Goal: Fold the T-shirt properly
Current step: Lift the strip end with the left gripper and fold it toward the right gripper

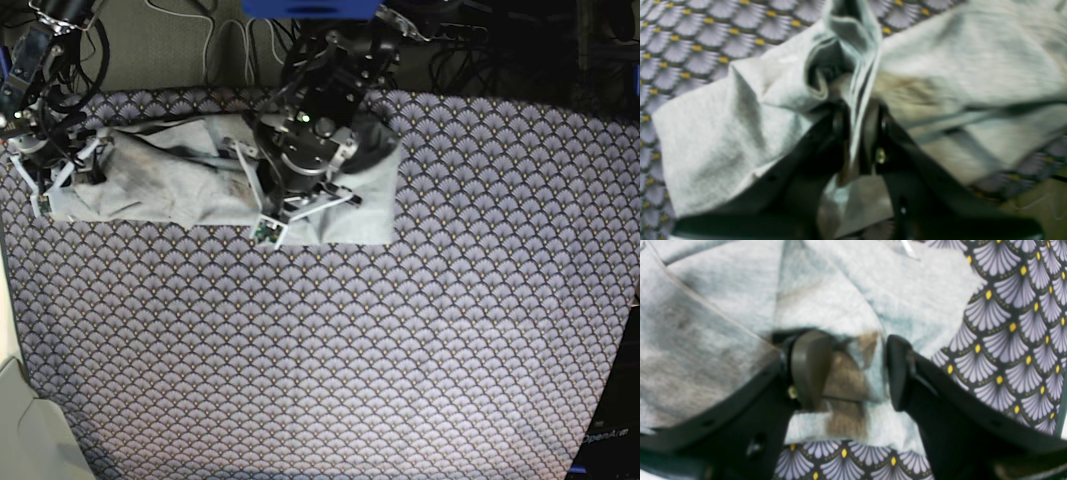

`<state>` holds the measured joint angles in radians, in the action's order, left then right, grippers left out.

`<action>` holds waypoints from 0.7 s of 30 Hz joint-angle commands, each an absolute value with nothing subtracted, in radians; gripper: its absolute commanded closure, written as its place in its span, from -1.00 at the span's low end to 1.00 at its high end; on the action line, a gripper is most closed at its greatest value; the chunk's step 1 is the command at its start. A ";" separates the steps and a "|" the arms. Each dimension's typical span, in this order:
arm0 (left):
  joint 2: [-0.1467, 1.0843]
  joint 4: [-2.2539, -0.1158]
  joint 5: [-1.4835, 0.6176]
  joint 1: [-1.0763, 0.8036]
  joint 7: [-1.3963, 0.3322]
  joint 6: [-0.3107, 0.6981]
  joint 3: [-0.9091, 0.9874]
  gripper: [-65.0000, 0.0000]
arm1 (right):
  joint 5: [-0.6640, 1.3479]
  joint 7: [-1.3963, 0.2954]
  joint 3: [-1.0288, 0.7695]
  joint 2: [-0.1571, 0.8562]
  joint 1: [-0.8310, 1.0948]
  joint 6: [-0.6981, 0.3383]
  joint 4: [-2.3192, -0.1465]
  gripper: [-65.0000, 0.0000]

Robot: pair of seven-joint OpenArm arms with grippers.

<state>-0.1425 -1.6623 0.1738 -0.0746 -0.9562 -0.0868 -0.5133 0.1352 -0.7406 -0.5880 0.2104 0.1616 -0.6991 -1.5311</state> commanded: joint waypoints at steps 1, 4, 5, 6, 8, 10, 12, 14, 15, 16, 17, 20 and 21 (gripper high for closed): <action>-0.157 -1.681 0.159 -0.062 -0.920 -0.091 -0.527 0.99 | 0.140 -0.723 -0.593 0.226 0.157 -0.698 -1.547 0.03; -0.157 -1.681 0.111 -0.064 -0.914 -0.091 -0.530 0.99 | 0.140 -0.723 -0.593 0.239 0.159 -0.698 -1.552 0.03; -0.157 -1.681 0.094 -0.065 -0.914 -0.091 -0.530 0.99 | 0.140 -0.723 -0.587 0.246 0.159 -0.698 -1.552 0.03; -0.157 -1.681 0.070 -0.071 -0.917 -0.091 -0.527 0.99 | 0.140 -0.723 -0.573 0.252 0.159 -0.698 -1.549 0.03; -0.157 -1.681 0.031 -0.079 -0.915 -0.091 -0.527 0.99 | 0.140 -0.723 -0.559 0.263 0.160 -0.698 -1.549 0.03; -0.157 -1.681 -0.005 -0.081 -0.920 -0.091 -0.527 0.99 | 0.140 -0.725 -0.559 0.263 0.160 -0.698 -1.550 0.03; -0.157 -1.681 -0.041 -0.081 -0.920 -0.091 -0.527 0.99 | 0.140 -0.725 -0.559 0.265 0.160 -0.698 -1.552 0.03; -0.157 -1.681 -0.051 -0.079 -0.920 -0.091 -0.527 0.99 | 0.140 -0.725 -0.559 0.265 0.160 -0.698 -1.554 0.03; -0.157 -1.681 -0.053 -0.079 -0.921 -0.091 -0.527 0.99 | 0.140 -0.725 -0.559 0.266 0.160 -0.698 -1.554 0.03; -0.157 -1.681 -0.053 -0.079 -0.921 -0.091 -0.527 0.99 | 0.140 -0.725 -0.559 0.266 0.160 -0.698 -1.554 0.03; -0.157 -1.681 -0.051 -0.079 -0.923 -0.091 -0.527 0.99 | 0.140 -0.725 -0.559 0.266 0.160 -0.698 -1.554 0.03; -0.157 -1.681 -0.051 -0.079 -0.923 -0.091 -0.527 0.98 | 0.140 -0.725 -0.559 0.266 0.160 -0.698 -1.554 0.03; -0.157 -1.681 -0.054 -0.079 -0.923 -0.091 -0.527 0.98 | 0.140 -0.725 -0.559 0.266 0.160 -0.698 -1.554 0.03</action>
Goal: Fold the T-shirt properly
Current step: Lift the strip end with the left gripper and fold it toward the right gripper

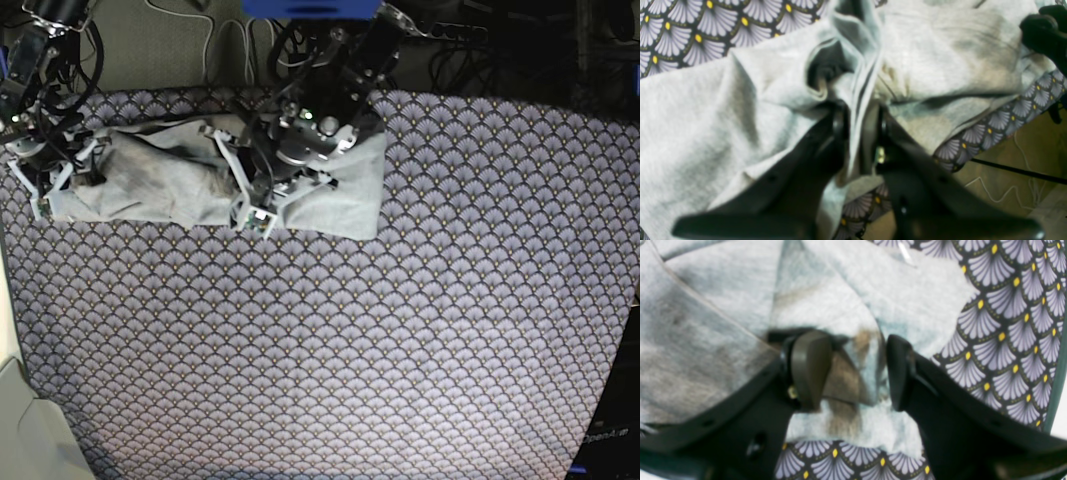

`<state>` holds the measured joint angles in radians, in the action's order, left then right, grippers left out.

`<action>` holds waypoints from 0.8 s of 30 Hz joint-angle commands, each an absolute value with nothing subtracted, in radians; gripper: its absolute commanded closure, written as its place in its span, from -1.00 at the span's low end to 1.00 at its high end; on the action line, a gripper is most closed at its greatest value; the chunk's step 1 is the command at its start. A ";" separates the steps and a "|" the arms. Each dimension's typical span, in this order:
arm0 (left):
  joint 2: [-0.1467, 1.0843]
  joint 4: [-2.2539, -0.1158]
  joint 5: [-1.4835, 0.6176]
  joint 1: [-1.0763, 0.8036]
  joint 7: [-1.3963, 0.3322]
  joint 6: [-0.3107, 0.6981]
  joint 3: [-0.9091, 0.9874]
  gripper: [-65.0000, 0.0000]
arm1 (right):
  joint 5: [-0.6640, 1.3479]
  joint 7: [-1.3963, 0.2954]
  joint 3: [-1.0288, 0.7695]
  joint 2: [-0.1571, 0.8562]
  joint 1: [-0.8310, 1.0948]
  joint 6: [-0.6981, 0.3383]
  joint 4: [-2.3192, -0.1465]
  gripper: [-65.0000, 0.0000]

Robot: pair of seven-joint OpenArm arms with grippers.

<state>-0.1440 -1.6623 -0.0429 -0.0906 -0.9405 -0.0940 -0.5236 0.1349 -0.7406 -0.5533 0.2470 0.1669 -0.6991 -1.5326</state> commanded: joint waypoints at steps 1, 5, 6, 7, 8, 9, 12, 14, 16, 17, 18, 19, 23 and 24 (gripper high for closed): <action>-0.157 -1.681 -0.054 -0.079 -0.923 -0.091 -0.527 0.98 | 0.140 -0.725 -0.559 0.266 0.160 -0.698 -1.554 0.03; -0.157 -1.682 -0.054 -0.079 -0.943 -0.091 -0.527 0.66 | 0.140 -0.725 -0.559 0.266 0.160 -0.698 -1.554 0.03; -0.157 -1.684 -0.054 -0.079 -0.949 -0.091 -0.527 0.51 | 0.140 -0.725 -0.559 0.266 0.160 -0.698 -1.554 0.03; -0.157 -1.689 -0.056 -0.079 -0.955 -0.091 -0.527 0.35 | 0.140 -0.725 -0.559 0.266 0.160 -0.698 -1.554 0.03; -0.157 -1.692 -0.058 -0.079 -0.961 -0.090 -0.530 0.24 | 0.140 -0.725 -0.559 0.266 0.160 -0.698 -1.554 0.03; -0.157 -1.692 -0.059 -0.077 -0.963 -0.084 -0.535 0.16 | 0.140 -0.725 -0.559 0.266 0.160 -0.698 -1.554 0.03; -0.157 -1.693 -0.130 -0.073 -0.952 -0.079 -0.533 0.04 | 0.140 -0.725 -0.559 0.266 0.160 -0.698 -1.554 0.03; -0.157 -1.704 -0.182 -0.062 -0.949 -0.079 -0.527 0.04 | 0.140 -0.725 -0.559 0.266 0.160 -0.698 -1.554 0.03; -0.157 -1.724 -0.194 -0.054 -0.934 -0.088 -0.510 0.04 | 0.140 -0.725 -0.559 0.266 0.160 -0.698 -1.554 0.03; -0.157 -1.733 -0.197 -0.054 -0.929 -0.088 -0.493 0.04 | 0.140 -0.725 -0.559 0.266 0.160 -0.698 -1.554 0.03; -0.157 -1.744 -0.200 -0.056 -0.929 -0.088 -0.473 0.04 | 0.140 -0.725 -0.559 0.266 0.160 -0.698 -1.554 0.03; -0.157 -1.756 -0.205 -0.056 -0.929 -0.088 -0.452 0.05 | 0.140 -0.725 -0.559 0.266 0.160 -0.698 -1.554 0.03; -0.157 -1.802 -0.206 -0.059 -0.941 -0.088 -0.361 0.42 | 0.140 -0.725 -0.559 0.266 0.160 -0.698 -1.554 0.03; -0.157 -1.802 -0.206 -0.068 -0.941 -0.088 -0.343 0.62 | 0.140 -0.725 -0.559 0.266 0.160 -0.698 -1.554 0.03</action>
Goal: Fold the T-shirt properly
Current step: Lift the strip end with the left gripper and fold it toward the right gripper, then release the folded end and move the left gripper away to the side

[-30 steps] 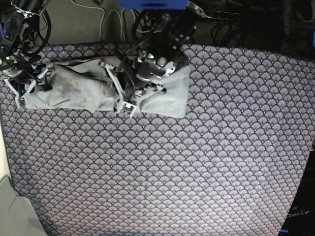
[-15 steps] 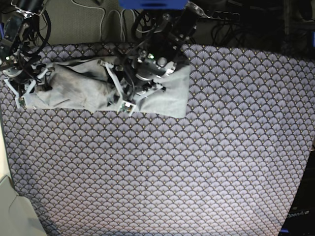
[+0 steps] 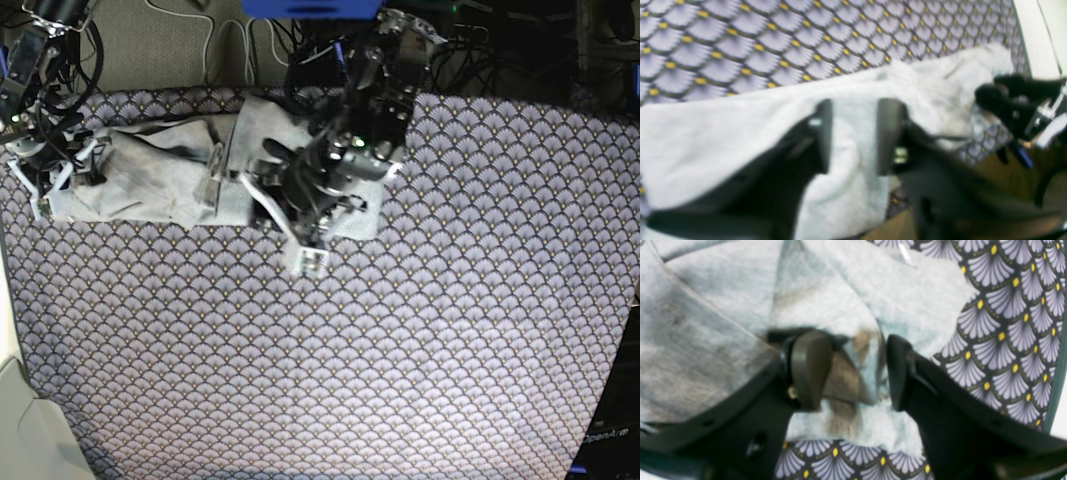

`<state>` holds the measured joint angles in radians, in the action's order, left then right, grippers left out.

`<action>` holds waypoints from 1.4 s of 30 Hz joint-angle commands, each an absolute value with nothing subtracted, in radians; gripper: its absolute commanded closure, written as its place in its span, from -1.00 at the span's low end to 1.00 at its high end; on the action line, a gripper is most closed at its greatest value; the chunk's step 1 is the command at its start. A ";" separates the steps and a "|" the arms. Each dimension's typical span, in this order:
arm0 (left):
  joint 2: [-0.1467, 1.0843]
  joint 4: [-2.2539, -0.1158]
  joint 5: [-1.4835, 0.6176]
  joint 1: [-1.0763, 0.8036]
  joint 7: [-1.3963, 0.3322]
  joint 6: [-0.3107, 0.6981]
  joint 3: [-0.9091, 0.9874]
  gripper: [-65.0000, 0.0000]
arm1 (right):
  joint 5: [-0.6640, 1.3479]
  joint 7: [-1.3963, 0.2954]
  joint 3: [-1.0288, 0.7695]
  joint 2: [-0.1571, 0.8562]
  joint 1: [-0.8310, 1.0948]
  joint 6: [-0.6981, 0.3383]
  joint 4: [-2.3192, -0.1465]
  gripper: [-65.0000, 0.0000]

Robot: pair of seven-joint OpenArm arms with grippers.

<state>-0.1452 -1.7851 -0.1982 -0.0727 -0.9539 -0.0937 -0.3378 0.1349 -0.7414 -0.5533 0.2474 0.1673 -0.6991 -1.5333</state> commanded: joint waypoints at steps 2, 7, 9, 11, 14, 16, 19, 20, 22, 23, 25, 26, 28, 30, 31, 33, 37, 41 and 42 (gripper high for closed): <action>-0.139 -1.807 -0.208 -0.093 -0.943 -0.088 -0.314 1.00 | 0.140 -0.725 -0.559 0.266 0.159 -0.698 -1.554 0.03; -0.070 -1.859 -0.242 -0.166 -0.969 -0.088 -0.297 0.97 | 0.140 -0.725 -0.559 0.266 0.153 -0.698 -1.554 0.03; -0.036 -1.903 -0.248 -0.193 -0.984 -0.090 -0.295 0.99 | 0.140 -0.725 -0.559 0.266 0.151 -0.698 -1.554 0.03; -0.005 -1.929 -0.245 -0.211 -0.984 -0.090 -0.295 0.99 | 0.140 -0.725 -0.559 0.266 0.151 -0.698 -1.554 0.03; 0.018 -1.936 -0.242 -0.222 -0.984 -0.090 -0.295 0.99 | 0.140 -0.725 -0.559 0.266 0.151 -0.698 -1.554 0.03; 0.028 -1.934 -0.239 -0.228 -0.984 -0.091 -0.295 0.99 | 0.140 -0.723 -0.559 0.266 0.151 -0.698 -1.554 0.03; 0.033 -1.934 -0.239 -0.243 -0.984 -0.091 -0.295 0.99 | 0.140 -0.723 -0.559 0.266 0.151 -0.698 -1.554 0.03; 0.038 -1.933 -0.239 -0.246 -0.984 -0.091 -0.295 0.99 | 0.140 -0.723 -0.559 0.266 0.151 -0.698 -1.554 0.03; 0.042 -1.933 -0.239 -0.255 -0.984 -0.091 -0.295 0.99 | 0.140 -0.723 -0.559 0.266 0.151 -0.698 -1.554 0.03; 0.044 -1.933 -0.239 -0.257 -0.984 -0.094 -0.295 0.99 | 0.140 -0.723 -0.559 0.266 0.151 -0.698 -1.554 0.03; 0.045 -1.928 -0.239 -0.259 -0.986 -0.145 -0.295 0.99 | 0.140 -0.723 -0.559 0.266 0.153 -0.698 -1.554 0.03; 0.050 -1.926 -0.239 -0.260 -0.986 -0.177 -0.295 0.99 | 0.140 -0.723 -0.559 0.266 0.153 -0.698 -1.554 0.03; 0.070 -1.926 -0.248 -0.278 -0.986 -0.232 -0.297 0.99 | 0.140 -0.723 -0.561 0.266 0.154 -0.698 -1.554 0.03; 0.076 -1.928 -0.249 -0.286 -0.986 -0.245 -0.303 0.99 | 0.140 -0.723 -0.564 0.266 0.154 -0.698 -1.554 0.03; 0.079 -1.925 -0.251 -0.286 -0.997 -0.245 -0.308 0.99 | 0.140 -0.723 -0.564 0.266 0.154 -0.698 -1.554 0.03; 0.079 -1.923 -0.249 -0.283 -1.072 -0.245 -0.323 0.99 | 0.140 -0.723 -0.564 0.266 0.156 -0.698 -1.554 0.03; 0.079 -1.939 -0.249 -0.282 -1.156 -0.245 -0.328 0.99 | 0.140 -0.723 -0.564 0.266 0.153 -0.698 -1.554 0.03; 0.104 -1.972 -0.251 -0.286 -1.164 -0.245 -0.334 0.99 | 0.140 -0.723 -0.564 0.266 0.151 -0.698 -1.554 0.03; 0.110 -1.982 -0.251 -0.288 -1.164 -0.245 -0.334 0.99 | 0.140 -0.723 -0.564 0.266 0.151 -0.698 -1.554 0.03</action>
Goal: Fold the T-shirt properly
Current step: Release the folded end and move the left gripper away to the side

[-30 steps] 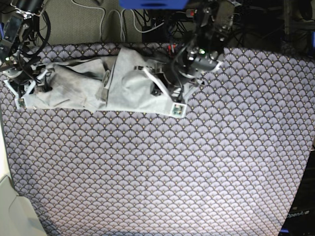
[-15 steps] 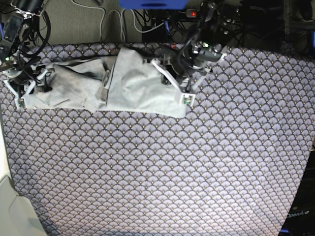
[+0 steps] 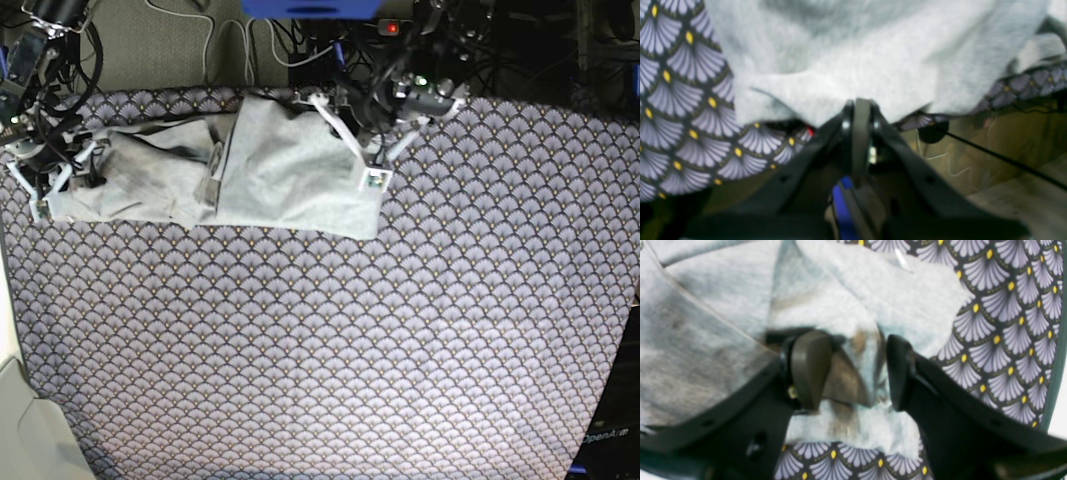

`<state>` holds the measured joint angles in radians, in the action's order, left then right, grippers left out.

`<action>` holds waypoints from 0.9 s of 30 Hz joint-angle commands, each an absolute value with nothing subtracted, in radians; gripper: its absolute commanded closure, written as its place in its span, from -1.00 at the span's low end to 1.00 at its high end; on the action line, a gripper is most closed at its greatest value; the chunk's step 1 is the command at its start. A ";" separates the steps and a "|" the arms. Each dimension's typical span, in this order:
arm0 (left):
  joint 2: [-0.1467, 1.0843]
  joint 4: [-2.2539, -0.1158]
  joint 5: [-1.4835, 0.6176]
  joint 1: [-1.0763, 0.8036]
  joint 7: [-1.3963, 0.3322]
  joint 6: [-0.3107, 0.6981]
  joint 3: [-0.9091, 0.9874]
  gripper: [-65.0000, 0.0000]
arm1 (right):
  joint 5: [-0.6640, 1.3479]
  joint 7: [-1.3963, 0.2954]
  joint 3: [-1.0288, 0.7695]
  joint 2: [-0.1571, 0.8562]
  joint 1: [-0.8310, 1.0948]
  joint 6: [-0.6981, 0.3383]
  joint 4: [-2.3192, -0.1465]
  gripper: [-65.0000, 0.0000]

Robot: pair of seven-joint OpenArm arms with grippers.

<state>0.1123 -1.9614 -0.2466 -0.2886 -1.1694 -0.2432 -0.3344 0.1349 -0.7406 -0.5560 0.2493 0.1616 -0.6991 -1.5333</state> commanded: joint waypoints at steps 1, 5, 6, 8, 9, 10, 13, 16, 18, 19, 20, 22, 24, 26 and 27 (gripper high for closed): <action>0.111 -1.991 -0.251 -0.300 -1.164 -0.245 -0.329 0.99 | 0.140 -0.722 -0.564 0.266 0.151 -0.698 -1.554 0.03; 0.151 -2.026 -0.259 -0.315 -1.155 -0.245 -0.325 0.99 | 0.140 -0.720 -0.565 0.266 0.150 -0.698 -1.554 0.04; 0.157 -2.026 -0.277 -0.312 -1.153 -0.245 -0.323 0.99 | 0.140 -0.719 -0.567 0.268 0.148 -0.698 -1.555 0.04; 0.163 -2.026 -0.323 -0.305 -1.144 -0.245 -0.321 0.99 | 0.140 -0.720 -0.568 0.269 0.136 -0.698 -1.557 0.04; 0.170 -2.026 -0.348 -0.305 -1.129 -0.245 -0.321 0.99 | 0.140 -0.723 -0.581 0.278 0.134 -0.698 -1.557 0.04; 0.182 -2.026 -0.380 -0.305 -1.101 -0.245 -0.317 0.99 | 0.140 -0.725 -0.596 0.282 0.130 -0.698 -1.557 0.04; 0.186 -2.026 -0.476 -0.303 -1.040 -0.245 -0.249 0.99 | 0.142 -0.725 -0.634 0.286 0.110 -0.698 -1.566 0.03; 0.188 -2.020 -0.553 -0.278 -1.033 -0.245 -0.142 0.99 | 0.142 -0.727 -0.667 0.288 0.102 -0.698 -1.601 0.02; 0.194 -2.018 -0.587 -0.268 -1.033 -0.245 -0.088 0.99 | 0.145 -0.727 -0.668 0.291 0.104 -0.698 -1.620 0.02; 0.206 -2.017 -0.595 -0.266 -1.033 -0.245 -0.065 0.99 | 0.145 -0.730 -0.665 0.297 0.107 -0.698 -1.623 0.01; 0.214 -2.015 -0.604 -0.263 -1.033 -0.245 -0.044 0.99 | 0.147 -0.746 -0.662 0.300 0.107 -0.698 -1.626 -0.01; 0.225 -2.015 -0.599 -0.243 -1.033 -0.245 -0.022 0.99 | 0.147 -0.814 -0.670 0.298 0.090 -0.698 -1.626 -0.06; 0.225 -1.995 -0.595 -0.229 -1.033 -0.245 -0.021 0.99 | 0.156 -0.898 -0.679 0.298 0.056 -0.698 -1.623 -0.06; 0.225 -1.979 -0.596 -0.223 -1.033 -0.245 -0.021 0.99 | 0.159 -0.983 -0.699 0.295 0.031 -0.698 -1.624 -0.06; 0.225 -1.974 -0.596 -0.223 -1.033 -0.245 -0.021 0.99 | 0.159 -1.020 -0.710 0.295 0.013 -0.698 -1.624 -0.06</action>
<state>0.2188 -1.9591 -0.5892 -0.2264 -1.0435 -0.2440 -0.0231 0.1585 -1.0424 -0.7021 0.2756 0.0185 -0.6994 -1.6058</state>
